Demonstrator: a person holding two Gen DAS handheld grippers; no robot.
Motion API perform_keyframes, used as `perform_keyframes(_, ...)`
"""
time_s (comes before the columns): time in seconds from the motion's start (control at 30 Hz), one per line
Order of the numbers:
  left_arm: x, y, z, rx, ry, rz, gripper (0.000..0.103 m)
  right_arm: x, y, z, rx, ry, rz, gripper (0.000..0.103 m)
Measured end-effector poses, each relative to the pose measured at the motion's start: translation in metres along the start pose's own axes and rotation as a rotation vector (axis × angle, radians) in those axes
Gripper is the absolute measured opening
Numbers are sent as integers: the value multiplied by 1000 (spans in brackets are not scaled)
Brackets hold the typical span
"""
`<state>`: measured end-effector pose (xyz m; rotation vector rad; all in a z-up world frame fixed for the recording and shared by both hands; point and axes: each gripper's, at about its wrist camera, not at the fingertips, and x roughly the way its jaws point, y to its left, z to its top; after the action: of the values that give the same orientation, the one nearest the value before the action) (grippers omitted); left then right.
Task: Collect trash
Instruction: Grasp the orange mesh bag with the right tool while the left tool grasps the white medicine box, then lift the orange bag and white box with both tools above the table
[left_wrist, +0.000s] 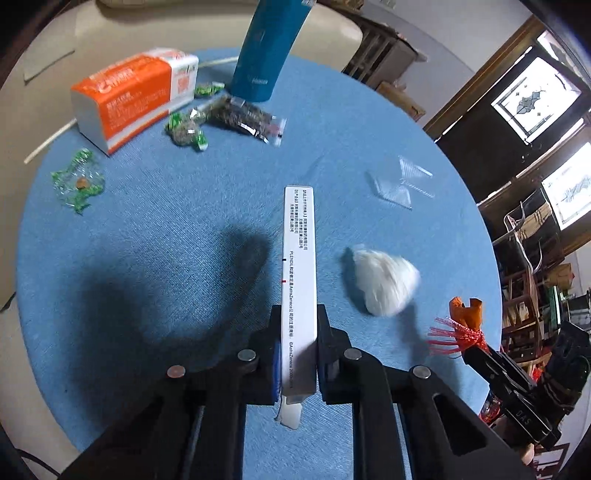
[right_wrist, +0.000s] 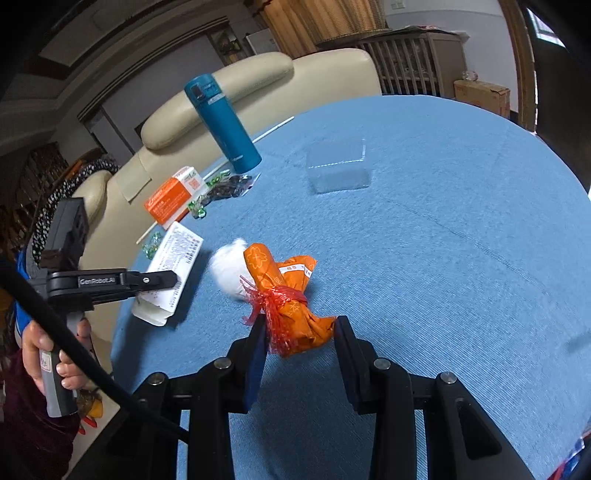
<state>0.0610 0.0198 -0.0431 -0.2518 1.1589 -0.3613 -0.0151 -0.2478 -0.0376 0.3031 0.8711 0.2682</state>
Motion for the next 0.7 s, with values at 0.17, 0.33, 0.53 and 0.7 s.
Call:
perform_keyframes(0.17, -19, -31, -10, 61, -33, 2, 16, -18, -8, -5, 30, -33, 14, 38)
perform_keyframes(0.33, -26, -68, -23, 146, -49, -2, 16, -41, -5, -8, 20, -79, 20, 38)
perform_keyframes(0.53, -20, -103, -35, 221, -46, -9, 16, -62, -5, -14, 14, -108, 15, 38)
perform_keyframes(0.7, -23, -120, -45, 260, -51, 0, 16, -79, -12, -24, 25, -130, -3, 39)
